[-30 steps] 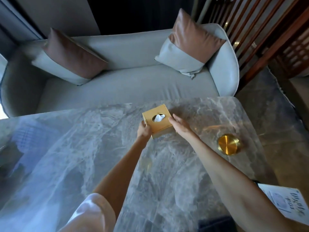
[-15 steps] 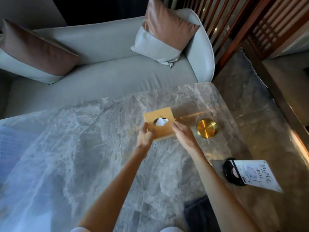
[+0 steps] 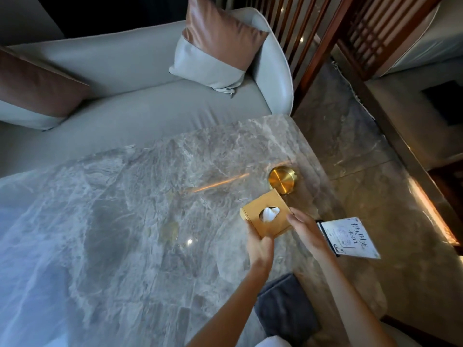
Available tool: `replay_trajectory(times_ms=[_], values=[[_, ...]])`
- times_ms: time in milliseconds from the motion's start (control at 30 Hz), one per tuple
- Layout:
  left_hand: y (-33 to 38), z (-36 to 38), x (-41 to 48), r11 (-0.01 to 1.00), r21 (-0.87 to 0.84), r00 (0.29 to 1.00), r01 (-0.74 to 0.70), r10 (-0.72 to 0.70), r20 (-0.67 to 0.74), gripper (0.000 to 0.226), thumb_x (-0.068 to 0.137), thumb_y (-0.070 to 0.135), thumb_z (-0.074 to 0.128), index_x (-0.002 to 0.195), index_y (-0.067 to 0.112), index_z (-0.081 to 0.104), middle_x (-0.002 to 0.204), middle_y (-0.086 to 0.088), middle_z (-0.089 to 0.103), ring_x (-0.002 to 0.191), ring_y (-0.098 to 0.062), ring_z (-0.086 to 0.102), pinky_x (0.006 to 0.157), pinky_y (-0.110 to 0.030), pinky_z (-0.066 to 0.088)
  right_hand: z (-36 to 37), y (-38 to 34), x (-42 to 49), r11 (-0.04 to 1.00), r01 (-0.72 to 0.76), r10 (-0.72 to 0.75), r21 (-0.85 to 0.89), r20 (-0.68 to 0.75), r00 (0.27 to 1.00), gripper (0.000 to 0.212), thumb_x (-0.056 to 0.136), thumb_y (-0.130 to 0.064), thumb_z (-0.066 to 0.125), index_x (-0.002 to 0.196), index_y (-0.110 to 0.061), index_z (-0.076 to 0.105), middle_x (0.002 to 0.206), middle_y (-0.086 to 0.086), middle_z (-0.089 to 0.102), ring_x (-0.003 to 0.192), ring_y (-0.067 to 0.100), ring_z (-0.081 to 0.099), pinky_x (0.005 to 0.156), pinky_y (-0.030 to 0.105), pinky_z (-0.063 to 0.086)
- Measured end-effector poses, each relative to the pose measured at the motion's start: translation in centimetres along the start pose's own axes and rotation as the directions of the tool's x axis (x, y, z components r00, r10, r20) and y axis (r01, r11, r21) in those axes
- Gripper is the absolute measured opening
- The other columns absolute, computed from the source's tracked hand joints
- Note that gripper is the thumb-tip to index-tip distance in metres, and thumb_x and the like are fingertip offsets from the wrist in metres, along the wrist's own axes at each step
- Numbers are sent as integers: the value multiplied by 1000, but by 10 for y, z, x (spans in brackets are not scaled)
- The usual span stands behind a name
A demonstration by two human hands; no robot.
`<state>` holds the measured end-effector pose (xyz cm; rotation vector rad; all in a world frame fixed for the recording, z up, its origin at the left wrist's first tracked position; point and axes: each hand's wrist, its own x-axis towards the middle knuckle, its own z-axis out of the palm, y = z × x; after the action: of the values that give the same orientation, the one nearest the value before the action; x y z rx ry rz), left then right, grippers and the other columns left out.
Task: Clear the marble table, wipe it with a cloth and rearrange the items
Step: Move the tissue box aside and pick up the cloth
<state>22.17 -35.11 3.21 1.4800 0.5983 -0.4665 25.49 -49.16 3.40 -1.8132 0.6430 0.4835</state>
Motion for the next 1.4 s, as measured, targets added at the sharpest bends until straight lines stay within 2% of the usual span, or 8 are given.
replay_trajectory(times_ms=[267, 567, 700, 800, 933, 1033, 1200, 1400], values=[[-10, 18, -11, 999, -42, 998, 5, -7, -57, 77, 85, 10, 47, 148, 45, 21, 147, 4, 49, 132, -16, 49, 112, -46, 42, -3, -2, 7, 995, -6, 4, -98, -17, 1000, 46, 97, -34, 53, 140, -19, 48, 146, 2, 48, 134, 19, 45, 112, 39, 35], [-14, 11, -8, 997, -81, 998, 3, -8, -58, 66, 86, 6, 51, 144, 33, 34, 133, 7, 59, 123, -11, 56, 108, -43, 47, 0, 2, -2, 986, 11, -11, -169, -3, 1000, 53, 98, -38, 51, 147, -22, 38, 154, 1, 38, 141, 21, 36, 112, 39, 29], [-13, 1, -8, 997, -76, 999, 23, -25, -25, 53, 90, 10, 54, 136, 33, 40, 114, 24, 57, 112, -7, 59, 100, -41, 53, 2, 9, -7, 982, 55, -52, -183, 25, 998, 63, 99, -36, 49, 153, -26, 21, 160, 0, 26, 146, 22, 26, 116, 43, 22], [-14, -3, -6, 999, -10, 999, 40, -40, 8, 57, 89, 9, 47, 140, 31, 37, 115, 19, 56, 117, -17, 59, 101, -43, 52, 0, 16, -12, 970, 121, -121, -209, 12, 993, 70, 98, -40, 49, 154, -32, 7, 163, 0, 13, 150, 21, 14, 119, 48, 16], [-23, -13, -16, 981, 160, 993, 111, -117, 28, 52, 95, 2, 44, 143, 16, 34, 121, 2, 52, 115, -23, 58, 97, -36, 51, -1, 31, -39, 952, 208, -251, -225, -180, 951, 56, 100, -31, 47, 151, -29, 24, 156, -1, 33, 141, 17, 35, 113, 42, 34], [-48, -21, -27, 910, 376, 979, 173, -202, 40, 36, 95, 6, 41, 130, 9, 51, 116, -9, 63, 104, -25, 63, 92, -38, 55, -1, 55, -73, 968, 184, -234, -172, -352, 906, 36, 100, -24, 48, 136, -21, 52, 127, -6, 58, 115, 12, 57, 96, 32, 47], [-97, -27, -58, 663, 747, 961, 43, -233, 151, 33, 93, 15, 45, 123, 11, 58, 123, -9, 59, 119, -31, 53, 97, -39, 47, 8, 122, -108, 996, -54, 41, -71, -177, 983, 16, 95, -9, 53, 98, -9, 69, 82, 5, 70, 74, 19, 65, 58, 16, 47], [-119, -31, -71, 455, 884, 967, -107, -160, 200, 47, 94, 22, 58, 139, 21, 43, 144, -6, 45, 131, -31, 39, 110, -41, 35, 20, 173, -127, 973, -97, 86, -209, -61, 994, 24, 95, -7, 54, 116, -11, 65, 113, 8, 68, 103, 20, 63, 87, 27, 46]])
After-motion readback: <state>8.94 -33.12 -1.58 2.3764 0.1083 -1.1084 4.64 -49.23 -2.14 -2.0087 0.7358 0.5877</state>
